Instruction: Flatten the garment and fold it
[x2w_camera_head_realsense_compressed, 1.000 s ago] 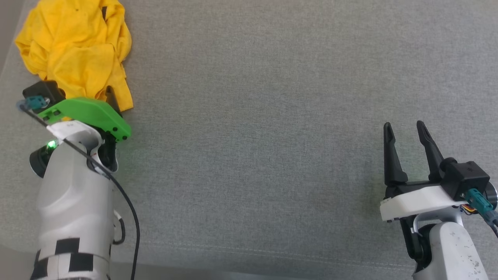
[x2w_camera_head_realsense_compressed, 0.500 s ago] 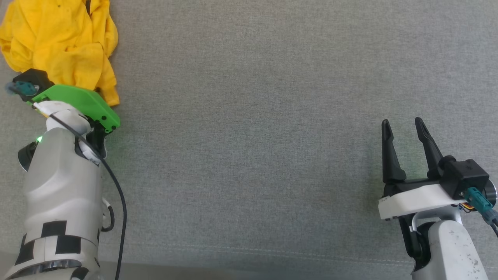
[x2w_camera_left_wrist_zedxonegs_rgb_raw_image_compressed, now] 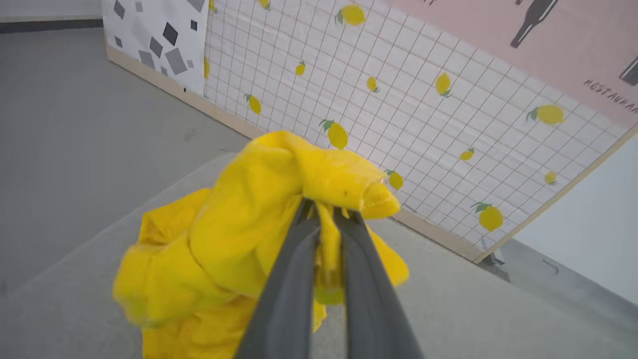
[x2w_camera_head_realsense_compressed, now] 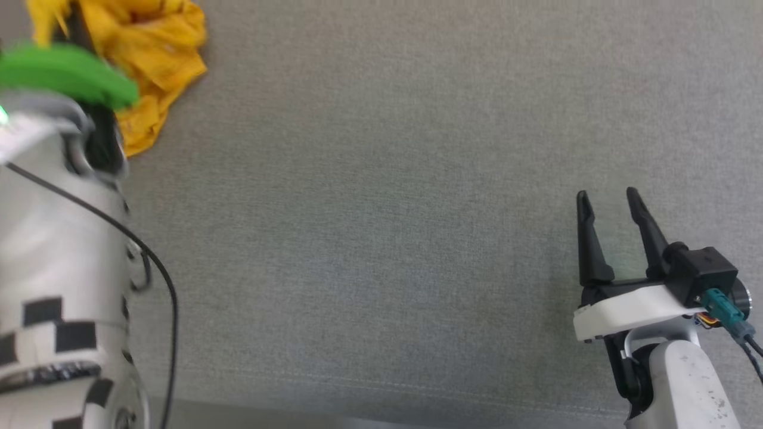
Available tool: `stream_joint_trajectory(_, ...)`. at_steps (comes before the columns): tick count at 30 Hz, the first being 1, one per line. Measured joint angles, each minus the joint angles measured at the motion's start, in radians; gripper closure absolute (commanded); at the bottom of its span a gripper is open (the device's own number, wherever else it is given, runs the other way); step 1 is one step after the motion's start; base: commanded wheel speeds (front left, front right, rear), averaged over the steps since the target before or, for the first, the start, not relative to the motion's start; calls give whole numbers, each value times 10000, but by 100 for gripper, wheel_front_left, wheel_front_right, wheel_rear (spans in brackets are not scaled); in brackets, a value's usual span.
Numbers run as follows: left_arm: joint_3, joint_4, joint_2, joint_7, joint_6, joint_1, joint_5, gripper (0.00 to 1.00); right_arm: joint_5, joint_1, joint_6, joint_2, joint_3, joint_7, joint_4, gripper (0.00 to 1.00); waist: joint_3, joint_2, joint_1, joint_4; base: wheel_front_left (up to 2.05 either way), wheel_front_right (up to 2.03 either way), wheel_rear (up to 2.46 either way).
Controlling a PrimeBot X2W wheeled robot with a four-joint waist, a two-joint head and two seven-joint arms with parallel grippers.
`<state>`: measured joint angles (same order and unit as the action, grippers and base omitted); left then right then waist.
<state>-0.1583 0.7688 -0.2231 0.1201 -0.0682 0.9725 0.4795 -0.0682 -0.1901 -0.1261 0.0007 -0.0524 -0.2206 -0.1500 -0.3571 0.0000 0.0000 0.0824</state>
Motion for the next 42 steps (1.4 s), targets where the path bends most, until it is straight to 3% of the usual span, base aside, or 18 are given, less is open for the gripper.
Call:
stream_joint_trajectory(10, 1346, -2840, -21, -1396, -470, 2083, 242, 100, -575, 2, 0, 0, 282, -230, -658, 0, 790, 0, 0, -73, 0, 0, 0)
stream_joint_trajectory(17, 2050, -4211, 541, -2543, -545, 3116, 972, 100, -951, 17, 0, 0, 418, -324, -1106, 0, 1166, 0, 0, -641, 0, 0, 0)
stream_joint_trajectory(25, 2589, -4617, 1172, -3505, -545, 3747, 1676, 100, -1183, 48, 0, -2, 384, -353, -1057, 0, 1454, 0, -1, -1500, 0, 0, 0)
stream_joint_trajectory(30, 3308, -4475, 1404, -4017, -543, 3348, 1747, 100, -1197, 65, 0, -2, 330, -353, -1003, 0, 1542, 1, 0, -2040, 0, 0, 0)
stream_joint_trajectory(42, 5561, -2790, 1618, -4389, -543, -59, 1352, 100, -1210, 148, 0, -4, 293, -353, -884, 0, 1223, 1, 0, -2933, 0, 0, 0)
